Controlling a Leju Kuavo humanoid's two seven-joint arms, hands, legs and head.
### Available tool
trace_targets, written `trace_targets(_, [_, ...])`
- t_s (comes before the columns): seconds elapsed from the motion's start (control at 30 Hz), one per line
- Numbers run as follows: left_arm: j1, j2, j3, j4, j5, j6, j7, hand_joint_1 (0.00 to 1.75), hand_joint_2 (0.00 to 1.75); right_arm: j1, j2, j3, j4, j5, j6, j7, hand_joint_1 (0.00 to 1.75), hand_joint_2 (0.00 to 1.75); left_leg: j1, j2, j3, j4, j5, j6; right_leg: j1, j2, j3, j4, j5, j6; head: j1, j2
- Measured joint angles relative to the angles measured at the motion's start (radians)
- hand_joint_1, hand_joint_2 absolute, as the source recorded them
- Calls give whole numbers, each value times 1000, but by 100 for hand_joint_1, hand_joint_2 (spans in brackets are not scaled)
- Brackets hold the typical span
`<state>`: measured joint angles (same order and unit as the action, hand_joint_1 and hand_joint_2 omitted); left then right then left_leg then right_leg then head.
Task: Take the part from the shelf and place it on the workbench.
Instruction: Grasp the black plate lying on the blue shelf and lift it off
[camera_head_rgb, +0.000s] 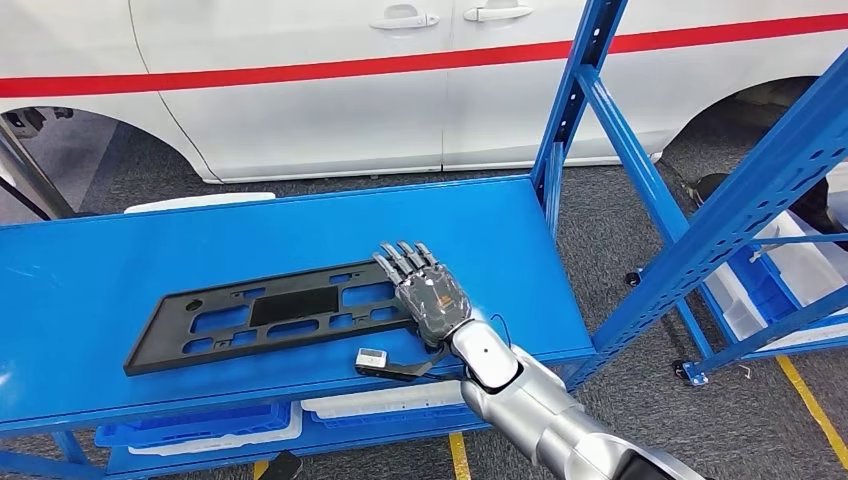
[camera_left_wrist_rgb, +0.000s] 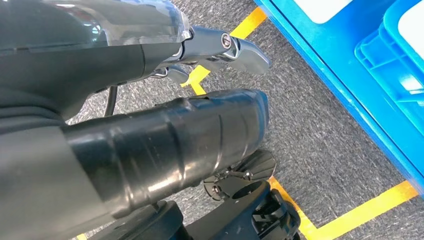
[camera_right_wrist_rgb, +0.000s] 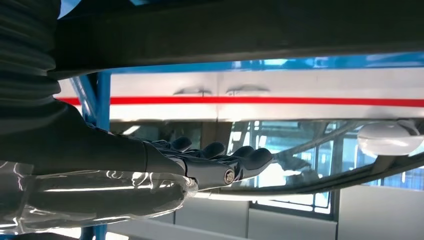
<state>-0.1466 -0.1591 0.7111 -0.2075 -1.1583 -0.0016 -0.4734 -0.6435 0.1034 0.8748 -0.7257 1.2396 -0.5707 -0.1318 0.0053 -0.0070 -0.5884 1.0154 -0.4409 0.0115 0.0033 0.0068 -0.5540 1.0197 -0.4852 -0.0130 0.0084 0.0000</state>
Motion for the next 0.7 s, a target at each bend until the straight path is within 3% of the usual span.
trace_targets(0.2, [0,0,0,0,1,1,0,0,0,-2,-3,0,14,34,-25,21,6,175,0,0,0,0,0,0,0,0,0,0,0,0,0,0])
trace_targets(0.23, [0,0,0,0,2,1,0,0,0,-2,-3,0,15,36,-25,22,28,175,0,0,0,0,0,0,0,0,0,0,0,0,0,0])
trace_targets(0.33, [0,0,0,0,4,2,0,0,0,-3,-3,0,19,49,-23,22,135,175,0,0,0,0,0,0,0,0,0,0,0,0,0,0])
trace_targets(0.4, [0,0,0,0,8,2,0,0,0,-3,-4,0,22,56,-18,21,163,175,0,0,0,0,0,0,0,0,0,0,0,0,0,0])
trace_targets(0.7, [1,0,0,0,13,7,1,0,0,-3,-6,-1,25,42,8,-5,175,175,0,0,0,0,0,0,0,0,0,0,0,0,0,0])
